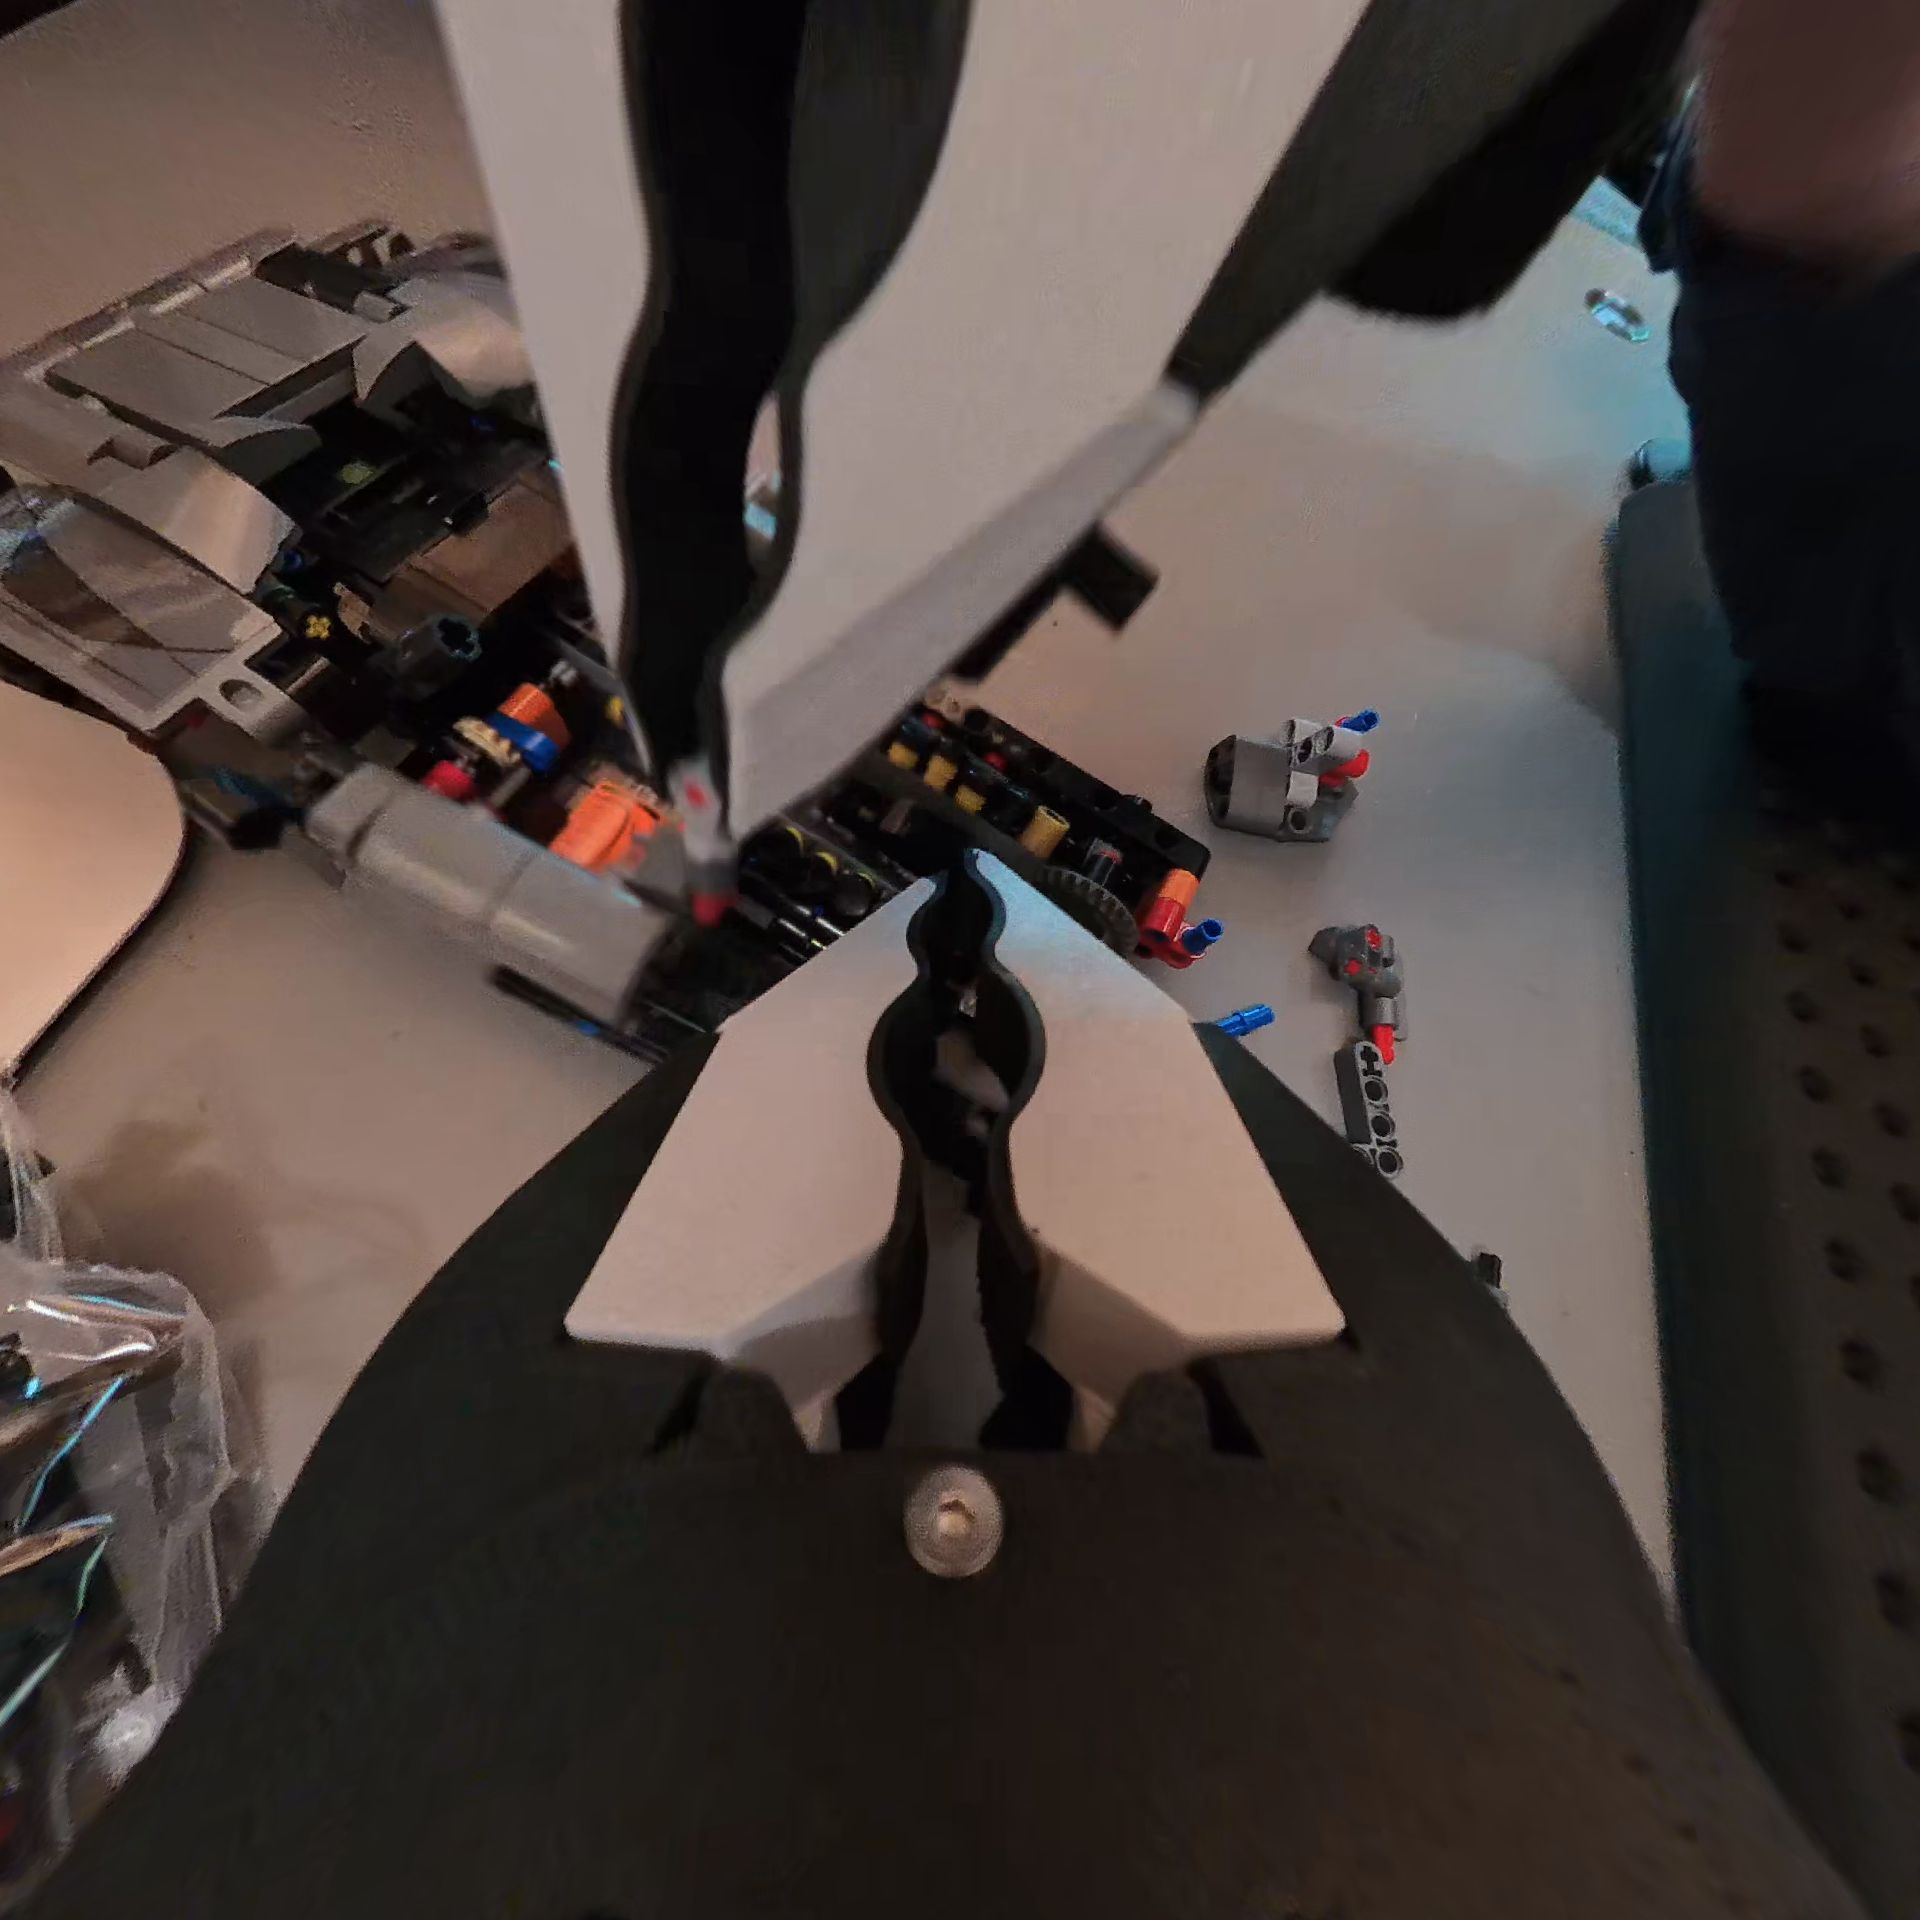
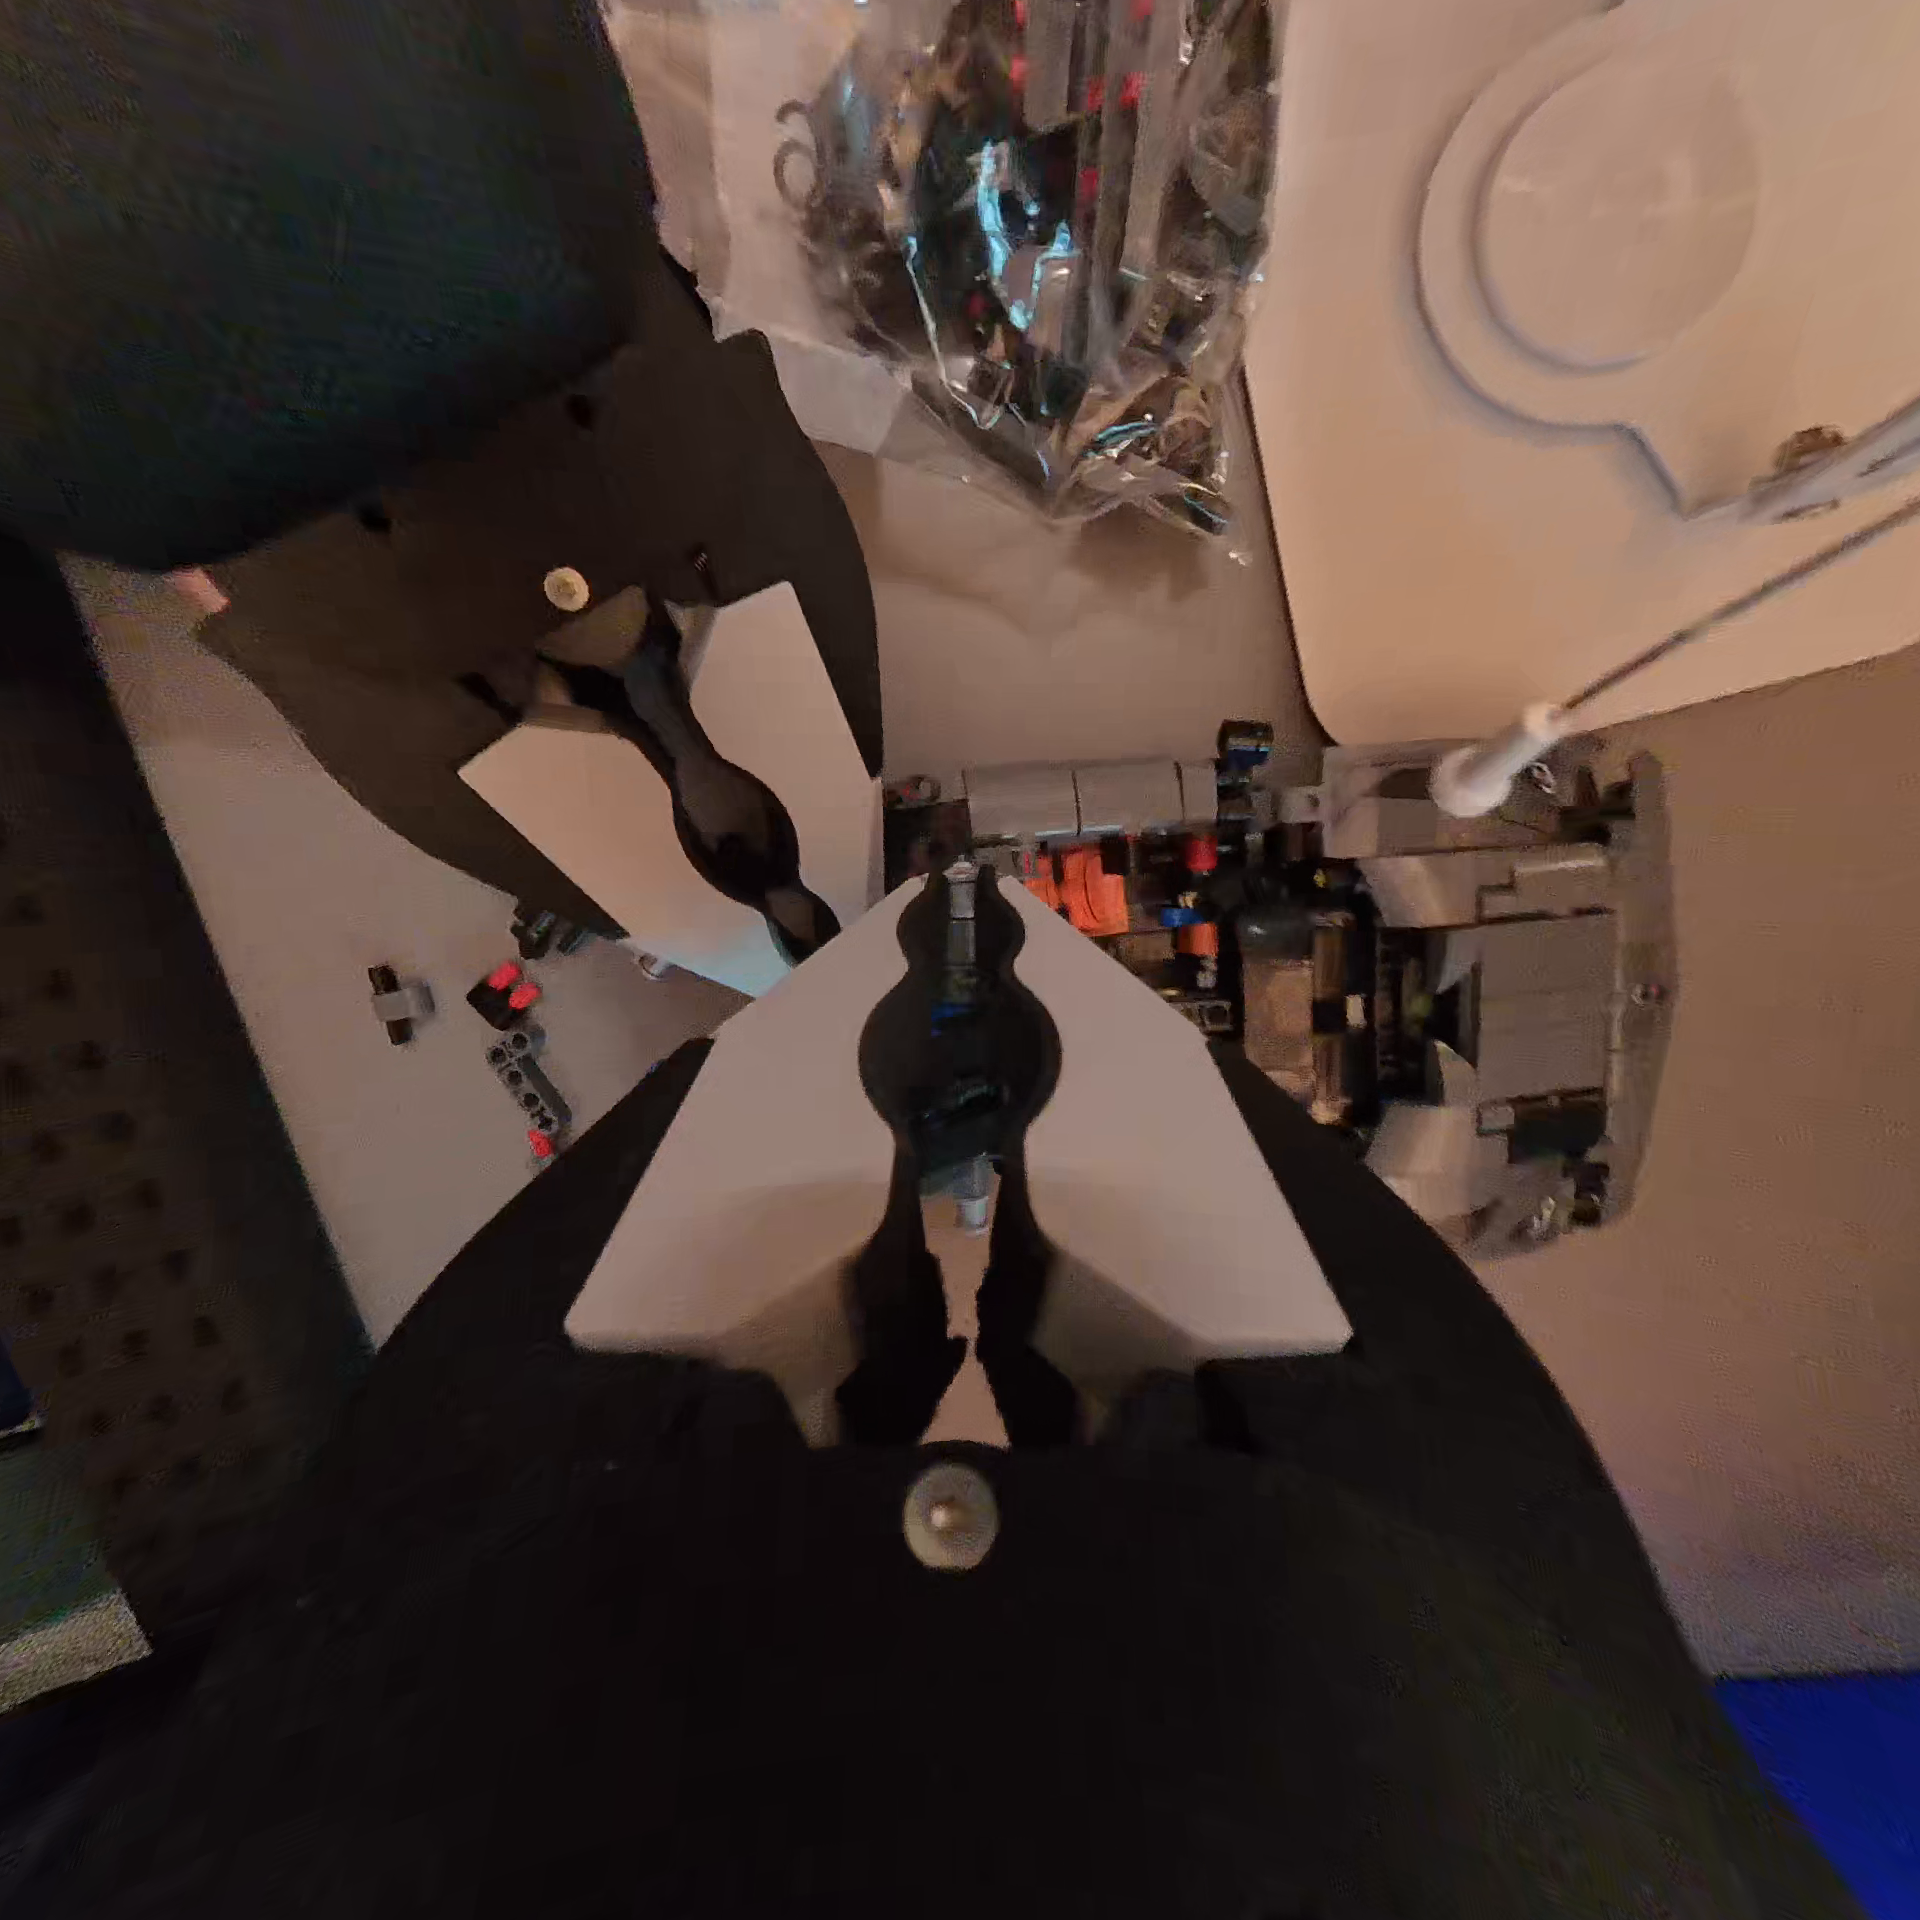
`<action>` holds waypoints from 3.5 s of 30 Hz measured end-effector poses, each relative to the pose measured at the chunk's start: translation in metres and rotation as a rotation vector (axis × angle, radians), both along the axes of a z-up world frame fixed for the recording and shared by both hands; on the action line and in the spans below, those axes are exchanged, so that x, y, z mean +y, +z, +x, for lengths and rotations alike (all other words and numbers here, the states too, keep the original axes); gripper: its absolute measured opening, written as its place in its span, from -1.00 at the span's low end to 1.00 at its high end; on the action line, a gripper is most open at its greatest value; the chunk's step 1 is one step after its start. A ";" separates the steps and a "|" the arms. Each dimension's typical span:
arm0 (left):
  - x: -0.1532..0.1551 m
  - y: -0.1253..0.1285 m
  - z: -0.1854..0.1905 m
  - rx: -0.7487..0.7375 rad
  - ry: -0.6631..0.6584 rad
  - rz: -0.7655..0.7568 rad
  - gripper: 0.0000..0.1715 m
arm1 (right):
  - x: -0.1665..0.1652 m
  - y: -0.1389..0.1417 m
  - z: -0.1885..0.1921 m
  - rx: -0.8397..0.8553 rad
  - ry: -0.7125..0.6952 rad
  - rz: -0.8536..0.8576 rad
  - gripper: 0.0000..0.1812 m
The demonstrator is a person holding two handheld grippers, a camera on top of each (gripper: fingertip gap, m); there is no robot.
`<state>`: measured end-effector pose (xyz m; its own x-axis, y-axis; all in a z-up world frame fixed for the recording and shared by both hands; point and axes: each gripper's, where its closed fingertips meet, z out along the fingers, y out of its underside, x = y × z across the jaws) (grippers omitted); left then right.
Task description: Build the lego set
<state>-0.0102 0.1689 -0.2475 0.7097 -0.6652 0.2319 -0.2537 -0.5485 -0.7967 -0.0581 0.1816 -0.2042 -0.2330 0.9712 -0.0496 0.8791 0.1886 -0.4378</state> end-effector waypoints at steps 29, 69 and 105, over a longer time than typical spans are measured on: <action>-0.015 -0.002 -0.009 0.084 -0.053 -0.009 -1.00 | 0.049 -0.031 0.047 -0.117 0.092 0.181 -0.76; -0.004 -0.001 -0.008 0.003 -0.012 -0.009 -1.00 | 0.034 -0.015 -0.046 0.304 0.003 0.147 -0.96; 0.061 -0.003 -0.110 0.395 0.488 0.038 -0.39 | 0.072 -0.034 -0.008 0.163 -0.055 0.152 -1.00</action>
<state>-0.1204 0.2299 -0.2509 0.9610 -0.2455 -0.1276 -0.2606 -0.6485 -0.7152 -0.0662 0.2537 -0.2381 -0.1727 0.9761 0.1321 0.8097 0.2171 -0.5452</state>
